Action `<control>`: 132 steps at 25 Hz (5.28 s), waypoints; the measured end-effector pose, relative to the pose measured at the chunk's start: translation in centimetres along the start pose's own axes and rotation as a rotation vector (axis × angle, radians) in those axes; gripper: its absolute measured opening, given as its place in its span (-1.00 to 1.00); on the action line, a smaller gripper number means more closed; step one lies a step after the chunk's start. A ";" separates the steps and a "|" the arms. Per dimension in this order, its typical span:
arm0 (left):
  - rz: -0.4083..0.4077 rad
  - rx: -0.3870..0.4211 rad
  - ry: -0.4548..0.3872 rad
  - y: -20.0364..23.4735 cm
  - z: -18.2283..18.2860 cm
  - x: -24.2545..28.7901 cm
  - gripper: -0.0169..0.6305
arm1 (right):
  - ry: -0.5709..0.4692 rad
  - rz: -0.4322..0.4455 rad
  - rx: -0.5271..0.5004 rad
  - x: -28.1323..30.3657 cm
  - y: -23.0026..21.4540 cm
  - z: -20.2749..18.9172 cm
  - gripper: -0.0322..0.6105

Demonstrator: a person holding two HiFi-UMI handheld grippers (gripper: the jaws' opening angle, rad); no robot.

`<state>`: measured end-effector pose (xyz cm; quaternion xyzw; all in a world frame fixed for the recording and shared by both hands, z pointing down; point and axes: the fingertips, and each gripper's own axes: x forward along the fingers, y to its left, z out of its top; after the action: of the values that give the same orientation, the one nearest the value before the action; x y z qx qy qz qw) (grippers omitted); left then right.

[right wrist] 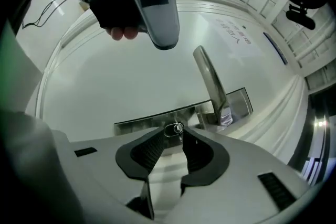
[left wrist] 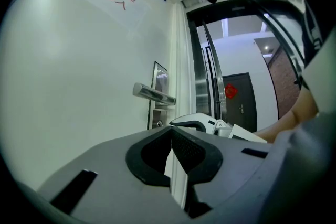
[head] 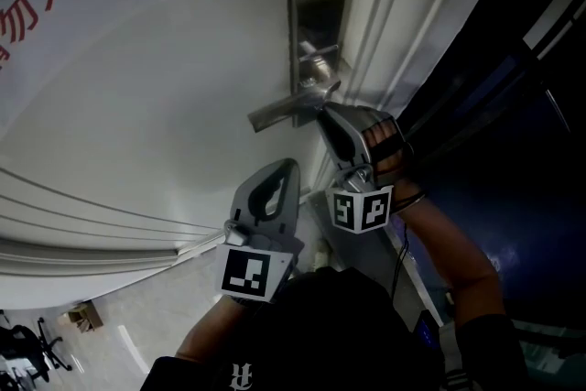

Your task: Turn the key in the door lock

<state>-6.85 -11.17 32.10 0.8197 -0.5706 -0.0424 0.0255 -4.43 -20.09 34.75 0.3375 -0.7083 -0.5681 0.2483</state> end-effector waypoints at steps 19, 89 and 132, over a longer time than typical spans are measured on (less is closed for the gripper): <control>0.012 0.001 0.000 0.2 0.2 0.3 -0.92 | 0.043 -0.011 0.517 2.0 -1.6 -0.4 -0.84; -0.014 0.006 0.000 0.0 0.1 0.0 -0.93 | -0.100 0.202 1.153 -1.5 -3.5 -0.3 -0.64; 0.013 0.014 0.006 0.5 0.1 -0.1 -0.92 | -0.051 0.229 2.152 2.3 -1.2 -2.3 -0.83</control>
<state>-7.34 -11.24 32.06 0.8162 -0.5763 -0.0359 0.0215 -3.99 -23.45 34.05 0.2985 -0.8677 0.3714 -0.1415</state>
